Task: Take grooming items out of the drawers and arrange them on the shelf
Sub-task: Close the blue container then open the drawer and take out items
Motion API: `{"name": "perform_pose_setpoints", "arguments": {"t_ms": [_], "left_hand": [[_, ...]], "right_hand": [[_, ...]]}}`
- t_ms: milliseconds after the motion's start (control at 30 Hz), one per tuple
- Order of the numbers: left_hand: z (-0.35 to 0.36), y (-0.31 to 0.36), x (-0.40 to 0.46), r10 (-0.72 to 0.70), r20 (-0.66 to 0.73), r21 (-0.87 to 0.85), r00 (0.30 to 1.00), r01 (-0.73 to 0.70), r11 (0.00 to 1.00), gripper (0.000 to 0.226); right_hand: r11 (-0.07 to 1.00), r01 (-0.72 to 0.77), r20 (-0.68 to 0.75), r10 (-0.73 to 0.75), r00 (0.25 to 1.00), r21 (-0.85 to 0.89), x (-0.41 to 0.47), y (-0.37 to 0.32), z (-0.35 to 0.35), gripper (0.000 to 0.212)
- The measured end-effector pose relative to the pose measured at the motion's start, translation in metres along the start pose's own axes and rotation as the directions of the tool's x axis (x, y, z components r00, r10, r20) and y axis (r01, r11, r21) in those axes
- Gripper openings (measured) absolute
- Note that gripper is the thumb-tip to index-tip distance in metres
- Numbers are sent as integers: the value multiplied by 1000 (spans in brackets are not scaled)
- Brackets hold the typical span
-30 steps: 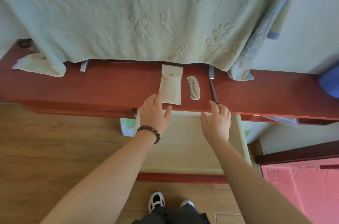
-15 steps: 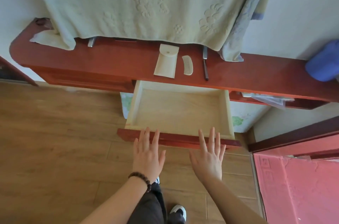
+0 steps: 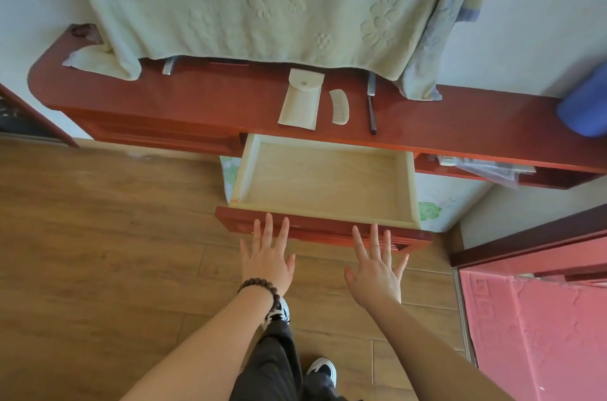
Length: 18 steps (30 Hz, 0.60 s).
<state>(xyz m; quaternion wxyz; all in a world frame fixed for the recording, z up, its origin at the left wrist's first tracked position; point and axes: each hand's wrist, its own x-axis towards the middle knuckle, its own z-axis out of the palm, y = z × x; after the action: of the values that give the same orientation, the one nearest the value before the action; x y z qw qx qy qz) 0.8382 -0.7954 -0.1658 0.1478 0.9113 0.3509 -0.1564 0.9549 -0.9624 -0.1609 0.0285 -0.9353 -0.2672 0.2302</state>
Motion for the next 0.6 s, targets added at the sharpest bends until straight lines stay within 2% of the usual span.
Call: {"name": "perform_pose_setpoints", "arguments": {"t_ms": [267, 600], "left_hand": [[-38, 7, 67, 28, 34, -36, 999, -27, 999, 73], [-62, 8, 139, 68, 95, 31, 993, -71, 997, 93]], "right_hand": [[998, -5, 60, 9, 998, -63, 67, -11, -38, 83], [992, -37, 39, 42, 998, -119, 134, -24, -67, 88]]}}
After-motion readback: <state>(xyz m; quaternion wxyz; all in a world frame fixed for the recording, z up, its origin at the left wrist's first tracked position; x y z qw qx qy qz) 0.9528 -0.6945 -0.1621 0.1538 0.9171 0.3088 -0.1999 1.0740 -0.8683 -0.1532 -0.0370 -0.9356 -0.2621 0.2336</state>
